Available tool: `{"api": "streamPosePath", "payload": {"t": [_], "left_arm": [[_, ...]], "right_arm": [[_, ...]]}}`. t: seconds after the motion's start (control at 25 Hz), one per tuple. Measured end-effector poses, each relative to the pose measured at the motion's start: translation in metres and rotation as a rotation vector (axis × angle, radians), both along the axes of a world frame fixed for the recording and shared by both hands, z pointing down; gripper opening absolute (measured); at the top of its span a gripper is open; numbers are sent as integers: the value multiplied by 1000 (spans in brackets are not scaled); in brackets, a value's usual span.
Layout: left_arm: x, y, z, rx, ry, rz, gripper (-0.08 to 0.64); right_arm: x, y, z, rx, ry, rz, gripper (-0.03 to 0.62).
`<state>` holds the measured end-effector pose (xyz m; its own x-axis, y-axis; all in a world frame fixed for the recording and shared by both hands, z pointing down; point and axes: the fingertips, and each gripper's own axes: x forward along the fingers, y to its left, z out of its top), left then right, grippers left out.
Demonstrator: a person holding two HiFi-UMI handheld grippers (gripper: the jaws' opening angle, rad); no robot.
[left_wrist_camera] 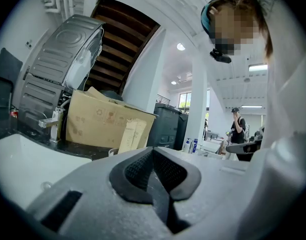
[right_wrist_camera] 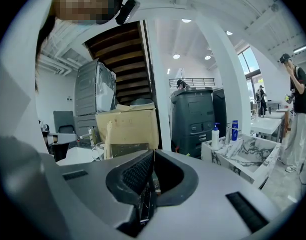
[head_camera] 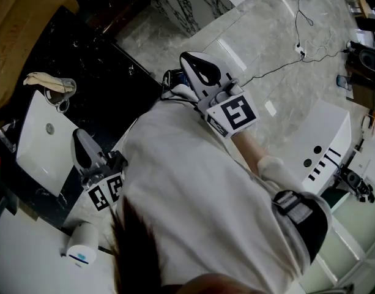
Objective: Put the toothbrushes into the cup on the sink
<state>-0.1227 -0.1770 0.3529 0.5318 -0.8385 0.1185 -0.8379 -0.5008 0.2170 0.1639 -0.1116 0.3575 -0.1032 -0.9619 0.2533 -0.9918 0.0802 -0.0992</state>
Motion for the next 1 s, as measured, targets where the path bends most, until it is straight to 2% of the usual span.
{"api": "streamPosePath", "payload": {"t": [0.52,0.76,1.0], "left_arm": [[1,-4,-2,6,10,41,9],[12,-5,-4,9,24,115,9],[43,6,-3,9,19,205,9]], "right_arm": [[5,5,-2,-8,32,37,17],[9,29,-2,-39,52,94,17],[27,67,6,-67,37,174,17]]}}
